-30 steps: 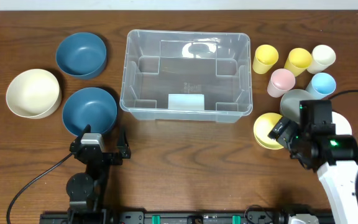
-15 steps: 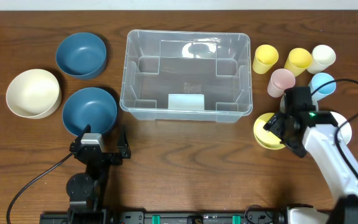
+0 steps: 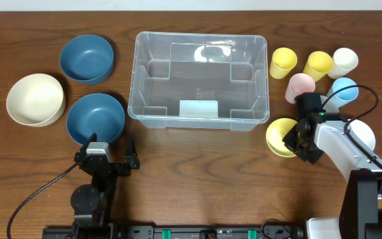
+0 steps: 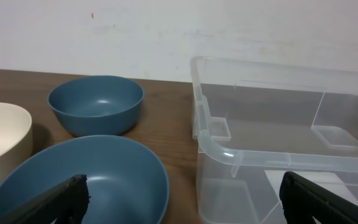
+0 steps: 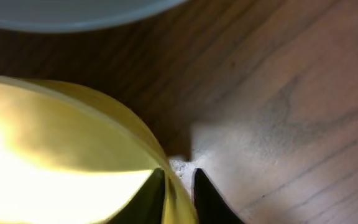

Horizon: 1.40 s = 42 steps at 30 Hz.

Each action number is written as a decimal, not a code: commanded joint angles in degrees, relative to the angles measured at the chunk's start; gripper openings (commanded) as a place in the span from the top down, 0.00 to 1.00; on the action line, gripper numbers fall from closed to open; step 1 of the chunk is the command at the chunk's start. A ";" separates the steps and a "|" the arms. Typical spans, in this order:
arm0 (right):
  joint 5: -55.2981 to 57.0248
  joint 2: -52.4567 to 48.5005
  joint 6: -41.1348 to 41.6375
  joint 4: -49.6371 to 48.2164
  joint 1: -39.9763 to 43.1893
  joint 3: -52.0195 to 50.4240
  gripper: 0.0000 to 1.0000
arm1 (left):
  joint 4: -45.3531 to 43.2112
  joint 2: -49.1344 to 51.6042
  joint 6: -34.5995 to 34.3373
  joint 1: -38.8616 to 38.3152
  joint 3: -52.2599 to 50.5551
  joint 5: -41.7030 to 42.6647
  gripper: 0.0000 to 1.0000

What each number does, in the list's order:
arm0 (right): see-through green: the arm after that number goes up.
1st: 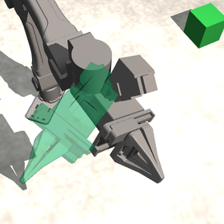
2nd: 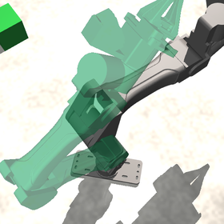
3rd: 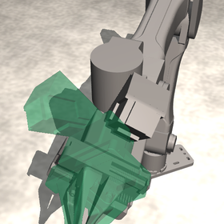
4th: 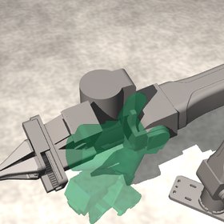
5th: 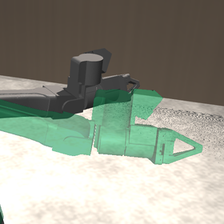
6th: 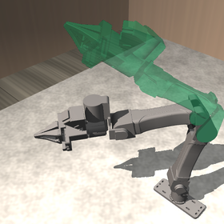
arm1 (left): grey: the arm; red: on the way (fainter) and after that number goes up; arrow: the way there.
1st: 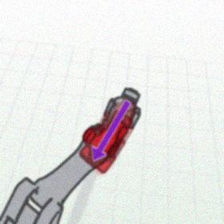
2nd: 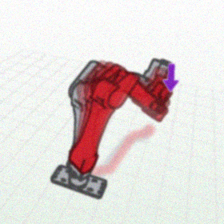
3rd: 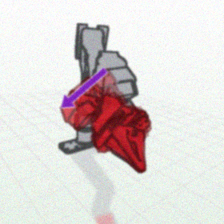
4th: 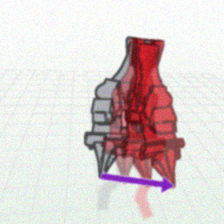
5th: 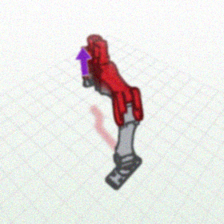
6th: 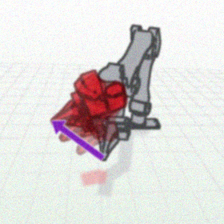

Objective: Pack container
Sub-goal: 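Move the right gripper to the yellow bowl rim and grasp it, then lift the yellow bowl with the right gripper and lower it into the bin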

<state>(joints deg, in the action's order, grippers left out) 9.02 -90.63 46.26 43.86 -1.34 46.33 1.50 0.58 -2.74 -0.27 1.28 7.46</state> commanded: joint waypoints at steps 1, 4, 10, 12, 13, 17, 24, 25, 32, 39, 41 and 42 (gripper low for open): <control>0.83 -0.35 0.42 0.59 0.66 -0.28 0.90 | 1.90 -0.24 0.55 -0.17 -1.05 0.63 0.02; 0.59 -0.33 0.42 1.53 0.66 -0.28 0.99 | 1.90 -0.24 0.55 -0.17 -1.05 0.63 0.02; -0.90 2.10 -0.92 4.48 0.66 -0.26 0.99 | 1.90 -0.24 0.55 -0.17 -1.05 0.63 0.02; -1.40 4.44 -2.51 5.64 0.63 -0.26 0.99 | 1.90 -0.24 0.55 -0.17 -1.05 0.63 0.02; -1.70 6.16 -3.34 6.43 0.66 -0.26 0.99 | 1.90 -0.24 0.55 -0.17 -1.05 0.63 0.02; -3.10 14.64 -6.25 9.68 0.63 -0.22 0.99 | 1.90 -0.24 0.55 -0.17 -1.05 0.63 0.02; -8.37 33.64 -12.81 18.49 0.52 1.88 0.99 | 1.90 -0.24 0.55 -0.17 -1.05 0.63 0.02; -10.08 35.98 -14.78 19.37 0.52 2.47 0.99 | 1.90 -0.24 0.55 -0.17 -1.05 0.63 0.02; -15.58 44.61 -23.74 27.02 -0.17 12.63 0.98 | 1.90 -0.24 0.52 -0.17 -1.05 0.63 0.02; -14.53 35.67 -27.15 28.06 -7.72 30.45 0.98 | 1.90 -0.24 0.55 -0.17 -1.05 0.63 0.02; -13.68 31.76 -27.30 26.88 -9.97 33.99 0.98 | 1.90 -0.24 0.55 -0.17 -1.05 0.63 0.02; -12.85 29.05 -27.28 25.53 -11.50 36.11 0.99 | 1.90 -0.24 0.55 -0.17 -1.05 0.63 0.02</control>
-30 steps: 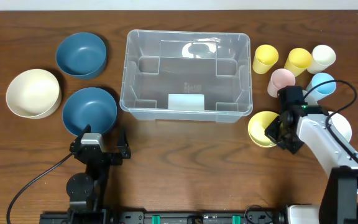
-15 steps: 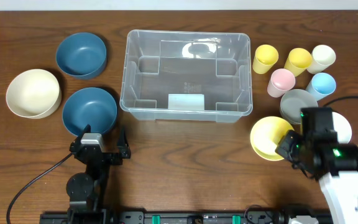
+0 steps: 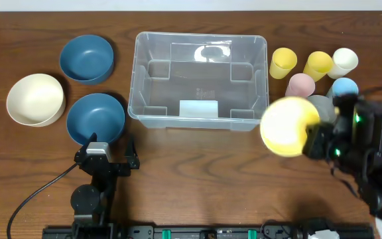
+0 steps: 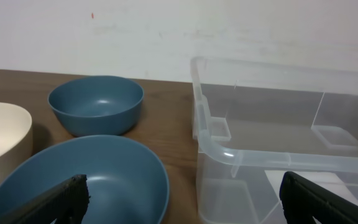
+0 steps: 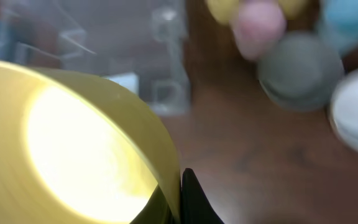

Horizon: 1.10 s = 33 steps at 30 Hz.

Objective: Pack container
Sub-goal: 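Lift the yellow bowl with the right gripper and lower it into the bin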

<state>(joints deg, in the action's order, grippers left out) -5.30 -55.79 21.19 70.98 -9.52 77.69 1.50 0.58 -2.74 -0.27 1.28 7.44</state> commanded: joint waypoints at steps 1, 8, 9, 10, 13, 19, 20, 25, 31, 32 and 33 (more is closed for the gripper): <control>2.32 -8.15 -2.19 -3.17 -4.61 6.34 0.99 | 1.90 -0.24 0.55 -0.17 -1.05 0.66 0.02; 10.40 -25.66 -2.49 -14.80 -12.85 15.93 0.99 | 1.90 -0.24 0.55 -0.17 -1.05 0.66 0.02; 11.65 -27.82 -2.67 -15.87 -13.57 16.72 0.99 | 1.90 -0.24 0.55 -0.17 -1.05 0.66 0.02; 13.11 -30.23 -3.08 -17.00 -14.34 17.46 0.99 | 1.90 -0.24 0.55 -0.17 -1.05 0.66 0.02; 17.66 -36.06 -3.04 -20.83 -16.06 17.84 0.99 | 1.90 -0.24 0.55 -0.17 -1.05 0.66 0.02; 25.46 -45.72 -4.76 -25.70 -17.77 17.84 0.99 | 1.90 -0.24 0.55 -0.17 -1.05 0.66 0.02; 25.46 -47.06 -5.38 -26.45 -17.77 17.84 0.99 | 1.90 -0.24 0.55 -0.17 -1.05 0.66 0.02; 26.29 -53.68 -6.99 -30.23 -17.18 17.84 0.99 | 1.90 -0.24 0.55 -0.17 -1.05 0.66 0.02; 26.53 -59.41 -7.56 -33.35 -16.04 17.84 0.99 | 1.90 -0.24 0.55 -0.17 -1.05 0.66 0.02; 26.53 -60.11 -7.56 -33.55 -15.80 17.84 0.99 | 1.90 -0.24 0.55 -0.17 -1.05 0.66 0.02; 26.53 -60.98 -7.56 -33.90 -15.50 17.84 0.99 | 1.90 -0.24 0.55 -0.17 -1.05 0.66 0.02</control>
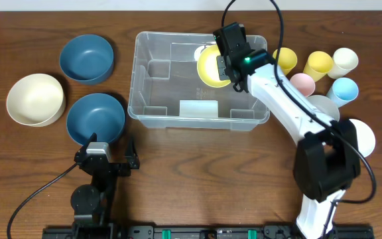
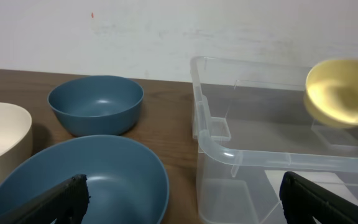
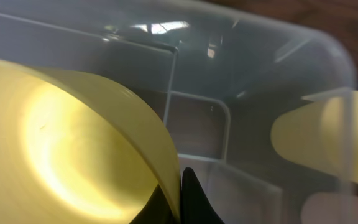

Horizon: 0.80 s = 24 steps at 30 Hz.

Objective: Pack container
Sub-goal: 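Lift the yellow bowl with the right gripper and lower it into the bin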

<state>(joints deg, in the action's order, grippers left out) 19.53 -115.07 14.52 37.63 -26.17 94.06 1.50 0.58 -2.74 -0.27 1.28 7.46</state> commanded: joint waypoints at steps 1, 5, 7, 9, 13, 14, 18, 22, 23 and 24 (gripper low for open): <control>1.70 -2.49 -0.90 -0.81 1.51 1.46 0.99 | 1.90 -0.24 0.52 -0.17 -1.05 0.63 0.02; 2.12 -5.44 -0.90 -1.62 3.10 1.46 0.99 | 1.90 -0.24 0.55 -0.17 -1.05 0.63 0.02; 2.12 -6.54 -0.92 -1.95 3.76 1.46 0.99 | 1.90 -0.24 0.55 -0.17 -1.05 0.63 0.02; 2.12 -7.30 -0.92 -2.27 4.24 1.46 0.99 | 1.90 -0.24 0.55 -0.17 -1.05 0.63 0.02; 2.10 -7.87 -1.57 -3.15 4.70 1.46 0.99 | 1.90 -0.24 0.55 -0.17 -1.05 0.63 0.02; 2.10 -7.87 -1.86 -3.39 4.72 1.46 0.98 | 1.90 -0.24 0.55 -0.17 -1.05 0.63 0.02; 2.10 -7.87 -3.10 -4.39 4.74 1.46 0.65 | 1.90 -0.24 0.55 -0.17 -1.05 0.63 0.02; 2.08 -7.85 -4.20 -4.44 4.57 1.49 0.56 | 1.90 -0.24 0.55 -0.17 -1.05 0.63 0.02; 2.08 -7.85 -4.59 -4.44 4.46 1.51 0.56 | 1.90 -0.24 0.55 -0.17 -1.05 0.63 0.02; 2.08 -7.82 -4.81 -4.33 4.35 1.60 0.55 | 1.90 -0.24 0.52 -0.17 -1.05 0.63 0.02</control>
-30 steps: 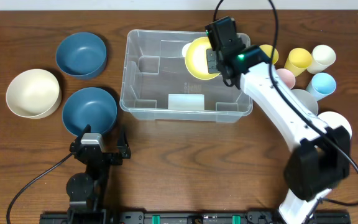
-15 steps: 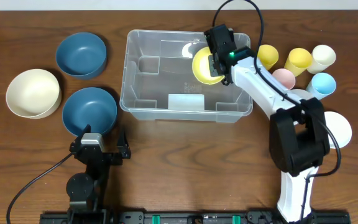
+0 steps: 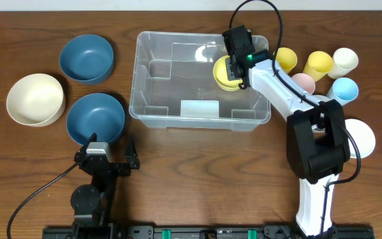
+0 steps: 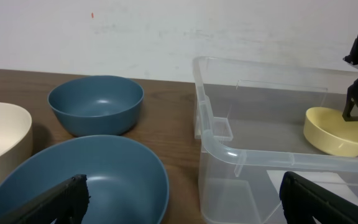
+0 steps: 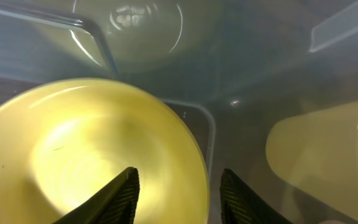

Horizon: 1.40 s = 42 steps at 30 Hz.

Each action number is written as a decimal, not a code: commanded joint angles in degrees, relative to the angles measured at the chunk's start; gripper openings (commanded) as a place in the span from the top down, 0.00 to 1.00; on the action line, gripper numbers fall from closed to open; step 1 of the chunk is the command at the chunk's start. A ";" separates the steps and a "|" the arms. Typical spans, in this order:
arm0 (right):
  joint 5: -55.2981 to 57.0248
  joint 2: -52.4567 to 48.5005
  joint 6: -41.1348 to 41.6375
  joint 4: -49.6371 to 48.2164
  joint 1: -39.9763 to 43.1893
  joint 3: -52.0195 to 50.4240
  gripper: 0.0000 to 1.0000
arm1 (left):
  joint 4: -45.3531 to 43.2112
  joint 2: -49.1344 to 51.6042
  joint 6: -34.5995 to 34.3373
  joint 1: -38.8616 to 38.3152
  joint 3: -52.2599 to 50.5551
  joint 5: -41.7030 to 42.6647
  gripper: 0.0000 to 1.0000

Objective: Pack container
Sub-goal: 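Lift the yellow bowl with the right gripper and lower it into the bin, then open the right gripper and withdraw it toward the grey bowl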

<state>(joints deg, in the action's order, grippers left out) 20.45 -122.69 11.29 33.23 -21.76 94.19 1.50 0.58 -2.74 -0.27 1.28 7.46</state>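
Note:
The clear plastic container [image 3: 134, 79] stands mid-table. A yellow bowl [image 3: 228, 74] sits upright on its floor in the back right corner and also shows in the left wrist view [image 4: 337, 130]. My right gripper [image 3: 236, 65] hangs over the bowl, open. In the right wrist view the right gripper [image 5: 182, 199] straddles the yellow bowl [image 5: 92, 149]'s rim, one finger inside and one outside, not pinching it. My left gripper [image 3: 105, 158] rests open near the front edge. It [image 4: 182, 205] faces a blue bowl [image 4: 79, 180].
Left of the container are two blue bowls [image 3: 86, 58] [image 3: 95, 118] and a cream bowl [image 3: 35, 98]. Right of it stand yellow cups [image 3: 283, 61] [image 3: 318, 64], a cream cup [image 3: 344, 61], a pink cup [image 3: 302, 83], a blue cup [image 3: 343, 89] and a white bowl [image 3: 362, 136].
The yellow bowl was held tilted above the container's back right, my right gripper shut on its rim. Now it rests on the container floor and the gripper is open. Left arm unchanged.
My right gripper was shut on the yellow bowl's rim on the table right of the container. Then the bowl was up off the table, then tilted over the container. Now it lies inside, let go. The left arm stayed still.

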 commanded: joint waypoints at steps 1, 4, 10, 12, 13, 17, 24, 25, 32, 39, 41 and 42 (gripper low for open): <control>1.14 -0.09 -1.55 0.44 -0.31 1.66 0.55 | 1.90 -0.24 0.55 -0.17 -1.05 0.63 0.02; 0.68 0.26 -1.55 1.77 -1.38 2.86 0.53 | 1.90 -0.24 0.52 -0.17 -1.05 0.63 0.02; -2.67 3.28 -1.55 9.25 -4.59 10.21 0.47 | 1.90 -0.24 0.55 -0.17 -1.05 0.63 0.02; -4.44 4.92 -1.40 13.29 -5.79 13.94 0.45 | 1.90 -0.24 0.55 -0.17 -1.05 0.63 0.02; -5.09 5.75 -0.37 15.58 -6.32 15.80 0.44 | 1.90 -0.24 0.55 -0.17 -1.05 0.63 0.02; -7.41 10.47 5.88 26.51 -7.30 22.38 0.41 | 1.90 -0.24 0.55 -0.17 -1.05 0.63 0.02; -6.95 20.52 13.42 42.56 -2.21 23.87 0.38 | 1.90 -0.24 0.55 -0.17 -1.05 0.63 0.02; -6.95 21.44 14.16 44.83 -0.83 23.85 0.38 | 1.90 -0.24 0.55 -0.17 -1.05 0.63 0.02; -6.97 23.34 19.17 58.71 11.85 22.36 0.42 | 1.90 -0.24 0.52 -0.17 -1.05 0.63 0.02; -7.54 23.37 24.00 55.17 22.56 8.90 0.46 | 1.90 -0.24 0.52 -0.17 -1.05 0.63 0.02; -9.35 23.37 24.35 52.48 24.81 4.07 0.48 | 1.90 -0.24 0.55 -0.17 -1.05 0.63 0.02; -10.54 23.37 24.50 50.93 25.99 1.33 0.48 | 1.90 -0.24 0.52 -0.17 -1.05 0.63 0.02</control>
<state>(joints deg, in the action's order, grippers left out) 12.34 -98.98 32.69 86.06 1.23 101.16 1.52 0.60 -2.74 -0.27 1.28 7.46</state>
